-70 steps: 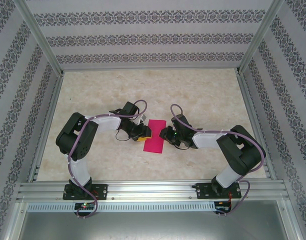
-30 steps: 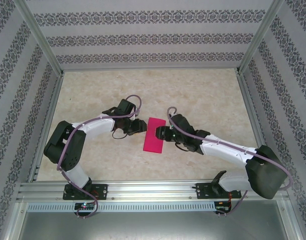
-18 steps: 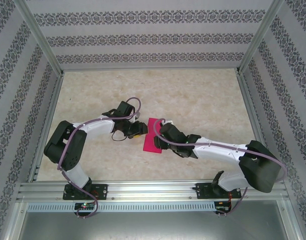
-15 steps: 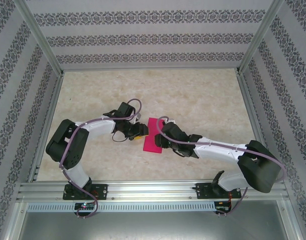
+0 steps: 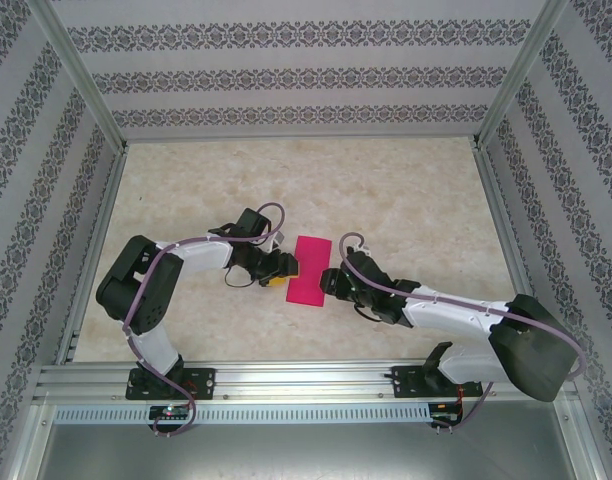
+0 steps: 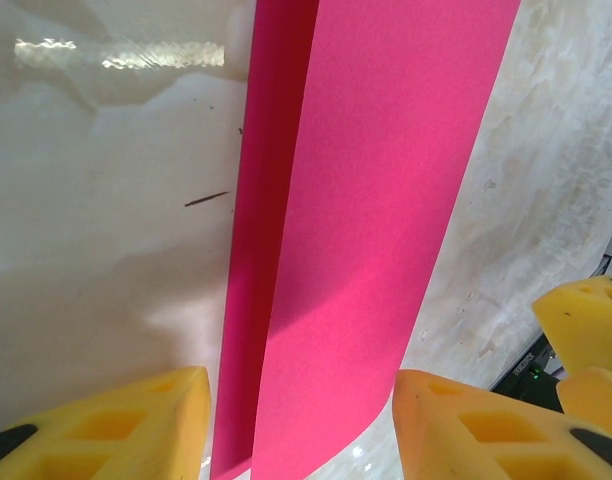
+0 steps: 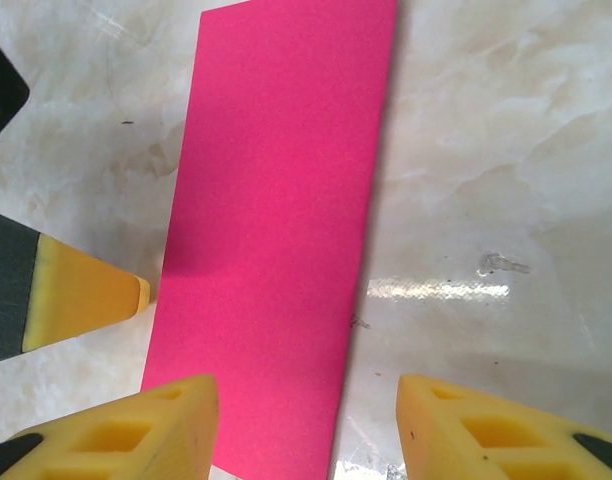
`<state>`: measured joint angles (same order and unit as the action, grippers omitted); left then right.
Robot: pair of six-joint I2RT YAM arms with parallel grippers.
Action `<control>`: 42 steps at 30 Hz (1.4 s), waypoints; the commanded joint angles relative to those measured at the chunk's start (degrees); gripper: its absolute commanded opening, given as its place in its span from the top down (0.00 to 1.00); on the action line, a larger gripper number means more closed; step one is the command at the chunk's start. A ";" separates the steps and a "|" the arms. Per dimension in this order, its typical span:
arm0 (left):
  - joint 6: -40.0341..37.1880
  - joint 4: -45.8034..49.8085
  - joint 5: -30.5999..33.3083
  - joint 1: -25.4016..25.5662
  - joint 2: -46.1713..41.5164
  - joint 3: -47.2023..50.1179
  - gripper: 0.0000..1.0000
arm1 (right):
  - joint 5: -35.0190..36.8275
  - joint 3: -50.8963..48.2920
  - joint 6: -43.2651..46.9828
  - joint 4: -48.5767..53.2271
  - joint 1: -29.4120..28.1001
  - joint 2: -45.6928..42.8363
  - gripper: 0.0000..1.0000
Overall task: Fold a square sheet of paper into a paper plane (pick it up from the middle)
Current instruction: Fold the triangle a second time at the center of the table.
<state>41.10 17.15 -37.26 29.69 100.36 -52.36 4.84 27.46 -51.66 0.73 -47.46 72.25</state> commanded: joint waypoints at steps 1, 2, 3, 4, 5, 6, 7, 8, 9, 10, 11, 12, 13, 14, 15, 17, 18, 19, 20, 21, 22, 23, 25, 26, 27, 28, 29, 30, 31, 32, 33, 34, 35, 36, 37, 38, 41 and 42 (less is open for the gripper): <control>0.52 -1.44 -1.48 0.30 1.39 -0.56 0.47 | -0.05 -2.28 -3.21 -3.26 0.27 -0.27 0.49; 0.50 -1.56 -1.39 0.37 1.66 -0.79 0.47 | -0.16 -2.81 -3.80 -4.14 0.35 -0.08 0.49; 0.69 -1.66 -1.36 0.47 1.88 -0.88 0.48 | -0.55 -3.09 -4.04 -4.97 0.35 0.16 0.49; 0.94 -1.89 -1.18 0.54 2.06 -0.99 0.48 | -1.02 -3.20 -4.11 -5.65 0.44 0.42 0.49; 1.38 -2.16 -1.28 0.61 2.16 -1.12 0.48 | -1.35 -3.05 -4.00 -5.94 0.44 0.88 0.49; 1.66 -2.60 -1.30 0.72 2.28 -1.18 0.48 | -1.79 -2.80 -4.01 -6.07 0.51 1.33 0.49; 1.79 -2.75 -1.13 0.90 2.28 -1.25 0.47 | -2.39 -2.55 -3.93 -6.32 0.53 2.13 0.49; 1.92 -2.81 -0.79 1.11 2.21 -1.34 0.48 | -3.29 -2.20 -3.68 -6.88 0.61 3.04 0.49; 2.01 -2.90 -0.56 1.16 2.20 -1.34 0.48 | -4.11 -1.83 -3.42 -7.41 0.67 3.96 0.49; 2.07 -2.91 -0.32 1.25 2.29 -1.34 0.48 | -4.79 -1.22 -3.24 -7.54 0.78 4.99 0.49; 2.17 -3.09 -0.51 1.33 2.30 -1.27 0.48 | -5.24 -0.60 -3.28 -7.58 0.88 5.96 0.50; 2.20 -3.25 -0.49 1.33 2.19 -1.18 0.48 | -5.84 -0.05 -3.24 -7.99 0.97 6.74 0.51; 2.19 -3.09 -0.32 1.38 2.19 -1.17 0.48 | -6.87 0.32 -3.19 -8.91 1.13 7.54 0.52; 2.11 -2.99 -0.13 1.39 2.21 -1.28 0.48 | -7.50 0.63 -3.49 -10.14 1.31 8.13 0.53; 2.05 -2.91 -0.24 1.34 2.15 -1.34 0.48 | -7.77 0.66 -3.80 -11.15 1.45 8.62 0.53; 2.00 -2.91 -0.12 1.34 1.81 -1.30 0.48 | -8.85 0.73 -4.65 -13.79 1.98 9.86 0.56; 2.00 -2.75 -0.01 1.38 1.73 -1.20 0.48 | -9.66 0.88 -4.89 -14.87 2.33 10.66 0.57; 1.99 -2.80 -0.05 1.38 1.60 -1.17 0.48 | -10.71 1.24 -5.22 -15.63 2.79 11.50 0.60; 2.13 -3.14 -0.18 1.33 1.47 -0.85 0.48 | -11.43 1.65 -5.45 -16.16 3.06 12.29 0.61; 2.32 -3.44 -0.26 1.41 1.42 -0.58 0.48 | -11.89 1.95 -5.52 -16.52 3.20 12.69 0.63; 2.39 -3.76 -0.45 1.35 1.42 -0.43 0.48 | -12.11 2.36 -5.63 -16.48 3.25 13.22 0.65; 2.45 -3.97 -0.73 1.38 1.31 -0.41 0.48 | -12.09 2.65 -5.56 -16.17 3.32 13.57 0.66; 2.49 -4.23 -1.03 1.40 1.09 -0.43 0.49 | -11.72 2.86 -5.59 -15.58 3.31 13.93 0.66; 2.49 -4.22 -1.34 1.36 0.94 -0.49 0.49 | -11.48 2.71 -5.71 -15.48 3.41 14.02 0.66; 2.36 -4.20 -1.57 1.34 0.85 -0.55 0.49 | -11.07 2.52 -5.88 -15.37 3.42 14.04 0.66; 2.37 -4.31 -1.89 1.36 0.81 -0.64 0.49 | -10.65 2.21 -6.16 -15.02 3.49 14.03 0.66; 2.40 -4.45 -2.45 1.33 0.89 -0.74 0.50 | -10.29 1.87 -6.41 -14.87 3.54 13.93 0.66; 2.46 -4.64 -2.91 1.36 0.89 -0.81 0.51 | -10.07 1.53 -6.52 -14.82 3.60 13.74 0.66; 2.44 -4.66 -3.34 1.40 0.83 -0.82 0.51 | -9.73 1.10 -6.64 -14.87 3.60 13.70 0.66; 2.39 -4.57 -3.35 1.36 0.80 -0.82 0.51 | -9.55 0.68 -6.79 -15.24 3.69 13.56 0.66; 2.39 -4.49 -3.44 1.41 0.76 -0.91 0.51 | -9.65 0.31 -6.87 -15.60 3.67 13.62 0.66; 2.37 -4.66 -3.65 1.34 0.92 -0.91 0.51 | -9.76 -0.02 -6.99 -15.80 3.78 13.54 0.66; 2.40 -4.81 -4.08 1.38 1.17 -1.01 0.51 | -9.84 -0.20 -7.12 -15.85 3.84 13.59 0.66; 2.46 -4.86 -4.55 1.44 1.56 -1.20 0.51 | -9.81 -0.38 -7.12 -15.95 3.85 13.58 0.66; 2.56 -4.92 -5.32 1.36 2.05 -1.46 0.51 | -9.85 -0.63 -7.14 -16.22 3.85 13.40 0.67; 2.45 -5.26 -6.41 1.38 2.50 -1.74 0.51 | -9.81 -0.87 -7.23 -16.52 3.95 13.36 0.66; 2.90 -5.73 -7.27 1.40 2.89 -2.16 0.52 | -9.96 -1.51 -7.54 -17.47 4.21 13.05 0.67; 2.75 -5.32 -7.29 1.42 2.81 -2.36 0.51 | -10.11 -1.60 -7.53 -17.74 4.25 13.01 0.66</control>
<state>43.05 14.04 -42.30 30.52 102.28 -52.82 -5.69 26.85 -58.48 -14.48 -43.70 85.78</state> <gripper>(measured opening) 0.486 0.336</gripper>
